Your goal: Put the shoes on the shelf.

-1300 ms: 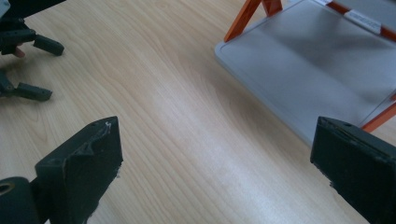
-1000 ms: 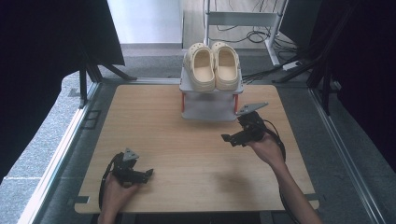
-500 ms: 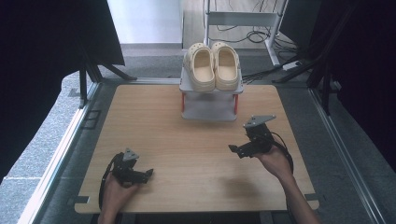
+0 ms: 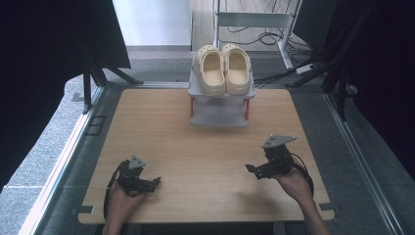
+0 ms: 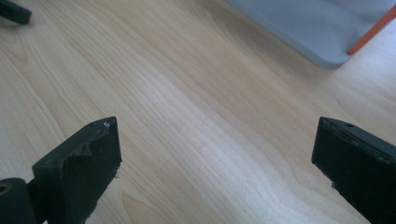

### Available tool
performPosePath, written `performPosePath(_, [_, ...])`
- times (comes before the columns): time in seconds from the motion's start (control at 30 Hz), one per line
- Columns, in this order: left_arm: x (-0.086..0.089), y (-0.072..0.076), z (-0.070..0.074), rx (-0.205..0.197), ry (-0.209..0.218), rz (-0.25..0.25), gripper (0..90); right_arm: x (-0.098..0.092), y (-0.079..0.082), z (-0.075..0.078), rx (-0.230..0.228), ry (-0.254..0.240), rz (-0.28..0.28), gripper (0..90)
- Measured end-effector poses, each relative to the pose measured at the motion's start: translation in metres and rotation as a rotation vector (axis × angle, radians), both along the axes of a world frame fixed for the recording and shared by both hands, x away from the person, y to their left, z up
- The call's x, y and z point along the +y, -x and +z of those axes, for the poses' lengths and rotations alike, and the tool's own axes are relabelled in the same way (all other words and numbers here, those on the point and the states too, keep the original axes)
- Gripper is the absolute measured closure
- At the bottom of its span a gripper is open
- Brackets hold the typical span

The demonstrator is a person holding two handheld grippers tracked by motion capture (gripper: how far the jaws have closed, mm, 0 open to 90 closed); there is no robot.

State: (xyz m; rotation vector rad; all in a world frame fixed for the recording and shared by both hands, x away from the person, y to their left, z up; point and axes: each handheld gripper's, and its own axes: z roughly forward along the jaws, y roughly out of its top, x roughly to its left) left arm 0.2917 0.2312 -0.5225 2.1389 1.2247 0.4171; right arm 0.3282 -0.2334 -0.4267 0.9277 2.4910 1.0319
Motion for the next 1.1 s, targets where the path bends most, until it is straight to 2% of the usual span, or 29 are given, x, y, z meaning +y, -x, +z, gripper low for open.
performPosePath(0.13, [0.0, 0.0, 0.0, 0.0, 0.0, 0.0, 0.0, -0.005, 0.006, -0.017, 0.008, 0.002, -0.015, 1.0])
performPosePath(0.23, [0.0, 0.0, 0.0, 0.0, 0.0, 0.0, 0.0, -0.006, 0.007, -0.023, 0.009, -0.003, -0.019, 0.9])
performPosePath(0.37, [0.0, 0.0, 0.0, 0.0, 0.0, 0.0, 0.0, -0.009, 0.01, -0.043, 0.015, -0.004, -0.039, 0.8])
performPosePath(0.4, [0.0, 0.0, 0.0, 0.0, 0.0, 0.0, 0.0, -0.009, 0.01, -0.043, 0.015, -0.004, -0.039, 0.8])
performPosePath(0.47, [0.0, 0.0, 0.0, 0.0, 0.0, 0.0, 0.0, -0.01, 0.01, -0.056, 0.029, -0.008, -0.051, 0.7])
performPosePath(0.53, [0.0, 0.0, 0.0, 0.0, 0.0, 0.0, 0.0, -0.01, 0.01, -0.06, 0.035, -0.009, -0.054, 0.6])
performPosePath(0.57, [0.0, 0.0, 0.0, 0.0, 0.0, 0.0, 0.0, -0.009, 0.01, -0.069, 0.039, -0.007, -0.062, 0.7])
performPosePath(0.6, [0.0, 0.0, 0.0, 0.0, 0.0, 0.0, 0.0, -0.009, 0.01, -0.069, 0.039, -0.007, -0.062, 0.7])
performPosePath(0.7, [0.0, 0.0, 0.0, 0.0, 0.0, 0.002, 0.0, -0.008, 0.008, -0.084, 0.051, -0.019, -0.089, 0.3])
performPosePath(0.77, [0.0, 0.0, 0.0, 0.0, 0.0, 0.002, 0.0, -0.006, 0.007, -0.091, 0.048, -0.001, -0.089, 0.0])
performPosePath(0.8, [0.0, 0.0, 0.0, 0.0, 0.0, 0.002, 0.0, -0.005, 0.008, -0.093, 0.035, 0.006, -0.089, 0.0])
performPosePath(1.1, [-0.002, 0.0, 0.0, 0.001, -0.002, 0.008, 0.0, -0.003, 0.007, -0.093, 0.035, 0.004, -0.107, 0.0])
